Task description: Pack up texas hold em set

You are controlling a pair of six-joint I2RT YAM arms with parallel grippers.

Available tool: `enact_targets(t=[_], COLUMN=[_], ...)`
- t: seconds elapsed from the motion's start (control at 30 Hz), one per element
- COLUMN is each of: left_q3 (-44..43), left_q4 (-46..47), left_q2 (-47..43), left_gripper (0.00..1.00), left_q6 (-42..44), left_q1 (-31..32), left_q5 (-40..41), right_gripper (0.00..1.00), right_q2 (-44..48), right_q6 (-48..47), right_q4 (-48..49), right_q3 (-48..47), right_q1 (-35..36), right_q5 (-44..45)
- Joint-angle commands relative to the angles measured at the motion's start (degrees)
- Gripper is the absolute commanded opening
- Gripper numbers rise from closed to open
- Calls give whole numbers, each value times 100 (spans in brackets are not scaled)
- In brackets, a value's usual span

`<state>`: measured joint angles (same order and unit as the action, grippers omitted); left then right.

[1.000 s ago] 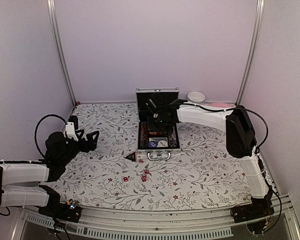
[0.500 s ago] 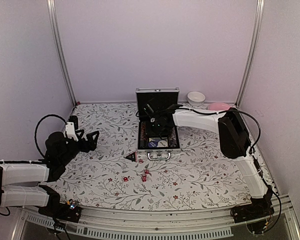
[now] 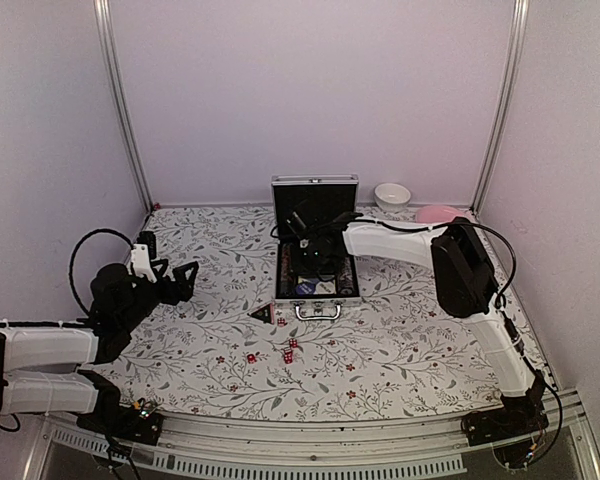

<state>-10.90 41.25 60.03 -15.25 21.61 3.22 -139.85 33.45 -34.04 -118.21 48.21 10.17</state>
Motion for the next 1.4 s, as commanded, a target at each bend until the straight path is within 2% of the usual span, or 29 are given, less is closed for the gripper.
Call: enact_targets(t=[0.0, 0.57, 0.9, 0.93, 1.0, 1.37], left_q3=[-127, -142, -156, -156, -158, -152], left_q4=[26, 16, -1, -3, 4, -19], left_q2=[-29, -13, -8, -1, 0, -10], left_gripper=[92, 92, 92, 93, 92, 92], left_q6=[-40, -44, -40, -40, -40, -34], left_q1=[64, 70, 64, 63, 64, 69], left_q5=[-11, -17, -17, -15, -20, -6], right_gripper=[8, 9, 18, 22, 25, 27], right_q2=[-182, -326, -289, -274, -271, -66], right_q6=[29, 25, 30, 34, 38, 51], right_q4=[30, 49, 77, 74, 82, 92], right_q3=[-119, -138, -152, -157, -165, -167], right_q1=[-32, -38, -39, -35, -39, -65], right_q5=[99, 197, 163, 162, 157, 182])
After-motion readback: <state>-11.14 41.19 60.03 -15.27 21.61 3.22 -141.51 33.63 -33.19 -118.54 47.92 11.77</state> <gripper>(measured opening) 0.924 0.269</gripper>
